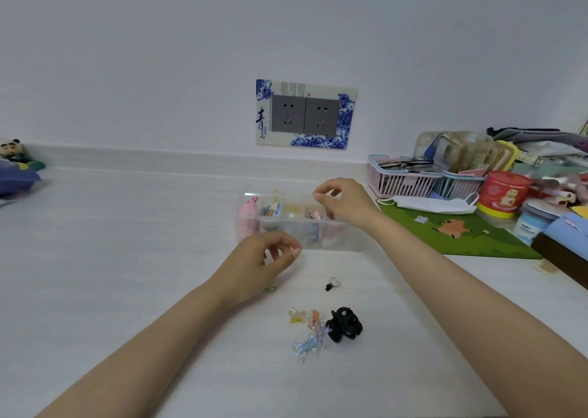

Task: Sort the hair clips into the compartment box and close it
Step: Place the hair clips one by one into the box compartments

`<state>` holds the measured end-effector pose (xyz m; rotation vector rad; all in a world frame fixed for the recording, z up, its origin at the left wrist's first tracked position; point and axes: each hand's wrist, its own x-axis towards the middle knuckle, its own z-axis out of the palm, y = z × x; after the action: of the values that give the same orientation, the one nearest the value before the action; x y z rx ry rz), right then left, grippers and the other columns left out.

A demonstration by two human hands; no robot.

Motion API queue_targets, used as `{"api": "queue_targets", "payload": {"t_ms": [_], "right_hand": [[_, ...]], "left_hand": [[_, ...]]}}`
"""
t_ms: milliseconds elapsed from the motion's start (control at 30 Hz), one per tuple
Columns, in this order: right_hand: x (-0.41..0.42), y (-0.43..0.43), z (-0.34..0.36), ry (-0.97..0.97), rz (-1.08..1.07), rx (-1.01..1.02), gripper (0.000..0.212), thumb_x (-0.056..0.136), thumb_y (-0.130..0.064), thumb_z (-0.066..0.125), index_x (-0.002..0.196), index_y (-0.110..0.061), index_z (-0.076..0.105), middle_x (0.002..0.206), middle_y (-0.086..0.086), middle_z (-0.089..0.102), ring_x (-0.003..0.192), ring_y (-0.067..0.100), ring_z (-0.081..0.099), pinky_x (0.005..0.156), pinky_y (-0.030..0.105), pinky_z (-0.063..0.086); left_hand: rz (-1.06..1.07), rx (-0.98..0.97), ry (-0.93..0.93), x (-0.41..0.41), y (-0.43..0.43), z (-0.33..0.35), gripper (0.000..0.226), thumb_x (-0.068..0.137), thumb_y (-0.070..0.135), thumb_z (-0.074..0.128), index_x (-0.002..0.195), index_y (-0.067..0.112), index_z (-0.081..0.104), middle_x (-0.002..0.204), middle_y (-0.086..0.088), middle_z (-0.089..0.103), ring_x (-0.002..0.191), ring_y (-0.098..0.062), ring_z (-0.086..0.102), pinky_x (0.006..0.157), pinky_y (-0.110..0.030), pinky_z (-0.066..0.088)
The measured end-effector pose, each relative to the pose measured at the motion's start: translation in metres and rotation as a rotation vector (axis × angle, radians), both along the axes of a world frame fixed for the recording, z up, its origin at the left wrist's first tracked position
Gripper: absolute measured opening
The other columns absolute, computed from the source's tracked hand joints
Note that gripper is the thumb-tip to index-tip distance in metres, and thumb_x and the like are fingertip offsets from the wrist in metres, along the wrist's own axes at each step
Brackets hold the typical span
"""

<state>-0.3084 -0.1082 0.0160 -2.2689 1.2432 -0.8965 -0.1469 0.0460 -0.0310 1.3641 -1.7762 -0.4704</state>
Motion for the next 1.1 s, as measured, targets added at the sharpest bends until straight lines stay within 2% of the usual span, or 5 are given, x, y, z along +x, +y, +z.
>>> {"api": "queue_targets", "payload": {"t_ms": [400, 600, 767, 967, 1100], "right_hand": [[-0.062, 0.09, -0.012, 0.05, 0.362, 0.272, 0.014, 0.082, -0.021, 0.071, 0.091, -0.01, 0.074, 0.083, -0.004, 0.069, 0.062, -0.005, 0.052, 0.062, 0.01, 0.038], [-0.082, 0.114, -0.017, 0.15, 0.494, 0.387, 0.021, 0.073, -0.036, 0.076, 0.092, -0.028, 0.073, 0.097, -0.002, 0.068, 0.079, 0.025, 0.051, 0.071, 0.029, 0.037], [-0.084, 0.122, -0.026, 0.215, 0.461, 0.357, 0.02, 0.073, -0.028, 0.079, 0.092, -0.027, 0.073, 0.078, -0.029, 0.059, 0.072, -0.005, 0.045, 0.066, 0.008, 0.032], [-0.086, 0.122, -0.027, 0.092, 0.502, 0.441, 0.029, 0.073, -0.02, 0.08, 0.094, -0.02, 0.06, 0.088, 0.01, 0.065, 0.076, 0.017, 0.048, 0.067, 0.028, 0.036], [-0.085, 0.104, -0.013, -0.173, 0.379, 0.391, 0.028, 0.079, -0.012, 0.072, 0.102, -0.019, 0.058, 0.084, 0.001, 0.068, 0.075, 0.011, 0.059, 0.073, 0.024, 0.043]], "left_hand": [[-0.087, 0.111, -0.074, -0.01, 0.007, 0.001, 0.015, 0.081, 0.044, 0.065, 0.086, 0.031, 0.071, 0.089, 0.011, 0.069, 0.08, -0.005, 0.055, 0.068, -0.009, 0.037], [-0.139, 0.137, -0.095, -0.015, 0.02, 0.006, 0.026, 0.074, 0.055, 0.067, 0.082, 0.031, 0.07, 0.086, 0.014, 0.067, 0.08, -0.006, 0.055, 0.072, -0.017, 0.041], [-0.186, 0.163, -0.098, -0.022, 0.025, 0.009, 0.031, 0.067, 0.06, 0.066, 0.079, 0.032, 0.071, 0.087, 0.014, 0.068, 0.082, -0.005, 0.055, 0.078, -0.024, 0.044], [-0.083, 0.029, -0.08, -0.022, 0.018, 0.005, 0.038, 0.074, 0.063, 0.049, 0.095, 0.036, 0.066, 0.098, 0.022, 0.063, 0.09, -0.003, 0.054, 0.075, -0.013, 0.039], [-0.012, -0.129, -0.165, -0.021, 0.012, 0.008, 0.04, 0.083, 0.059, 0.041, 0.116, 0.04, 0.053, 0.114, 0.026, 0.057, 0.109, 0.007, 0.048, 0.09, -0.005, 0.034]]}}
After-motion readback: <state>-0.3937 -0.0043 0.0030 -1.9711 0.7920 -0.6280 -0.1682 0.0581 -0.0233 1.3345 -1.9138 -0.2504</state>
